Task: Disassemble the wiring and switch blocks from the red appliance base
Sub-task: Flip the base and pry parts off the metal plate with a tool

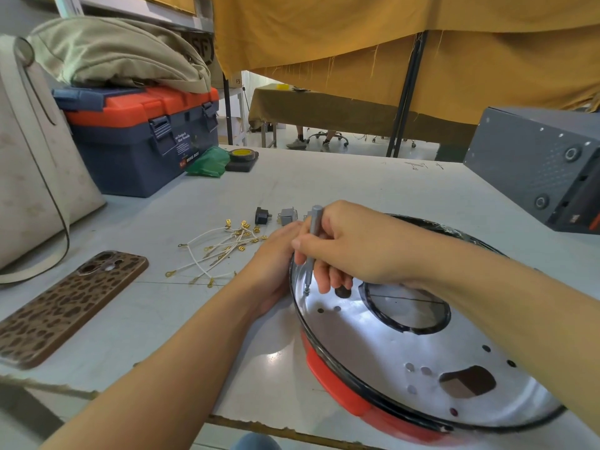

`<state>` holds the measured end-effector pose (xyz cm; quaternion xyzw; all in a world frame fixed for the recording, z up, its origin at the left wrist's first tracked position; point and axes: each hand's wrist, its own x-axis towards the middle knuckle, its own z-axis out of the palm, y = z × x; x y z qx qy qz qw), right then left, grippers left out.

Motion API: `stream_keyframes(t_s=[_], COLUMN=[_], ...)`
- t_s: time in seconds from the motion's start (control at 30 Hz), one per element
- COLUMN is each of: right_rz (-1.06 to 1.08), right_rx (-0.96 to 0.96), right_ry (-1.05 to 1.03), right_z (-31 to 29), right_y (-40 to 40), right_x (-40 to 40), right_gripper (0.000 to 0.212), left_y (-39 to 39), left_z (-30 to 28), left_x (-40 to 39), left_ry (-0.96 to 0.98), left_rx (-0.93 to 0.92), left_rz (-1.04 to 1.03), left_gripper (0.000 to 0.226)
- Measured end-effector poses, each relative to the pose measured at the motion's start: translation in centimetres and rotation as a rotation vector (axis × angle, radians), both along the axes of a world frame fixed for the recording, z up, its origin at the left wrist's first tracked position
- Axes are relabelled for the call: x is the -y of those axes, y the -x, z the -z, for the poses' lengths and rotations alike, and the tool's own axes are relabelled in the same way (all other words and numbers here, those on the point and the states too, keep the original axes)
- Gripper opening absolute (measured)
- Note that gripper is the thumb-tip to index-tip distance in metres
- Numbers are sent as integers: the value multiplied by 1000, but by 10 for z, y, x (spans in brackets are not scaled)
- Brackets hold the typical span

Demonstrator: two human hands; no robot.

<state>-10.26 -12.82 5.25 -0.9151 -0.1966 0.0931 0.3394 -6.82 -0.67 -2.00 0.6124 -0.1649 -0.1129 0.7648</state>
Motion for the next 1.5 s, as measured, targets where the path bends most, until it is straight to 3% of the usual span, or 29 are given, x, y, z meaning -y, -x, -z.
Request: stream_keyframes(t_s=[0.1,0.27,0.43,0.63,0.8,0.9,1.2,1.33,1.5], right_rz=[-29,-107,-140,-47,-60,-56,-52,-52,-63], right_rx=[-53,-181,-285,-145,-83,-99,-87,-114,-129], right_ry=[22,-64,-120,-172,-142,-154,-273,-257,-246], right_z=[-3,-14,-16,3,8,8,12,15,13], right_y=[-1,-1,-4,-1,-1,-1,-1,0,0], right_x=[3,15,26,14,11,15,20,18,15], right_gripper=[31,20,19,39,30,25,38,33,25], left_y=[1,-1,-3,-1,-2,0,0,-9,-2], left_z=[-2,-1,1,0,1,-2,0,1,-19], left_x=[0,0,0,1,1,1,-1,-7,-15], left_ry=[11,56,-11,7,-14,-10,-7,-194,-544], left_rx=[16,-29,-39,12,-31,-38,30,110,368], left_rz=[20,6,-55,26,-50,-64,42,-243,-238], left_gripper=[54,25,21,30,18,22,25,4,18])
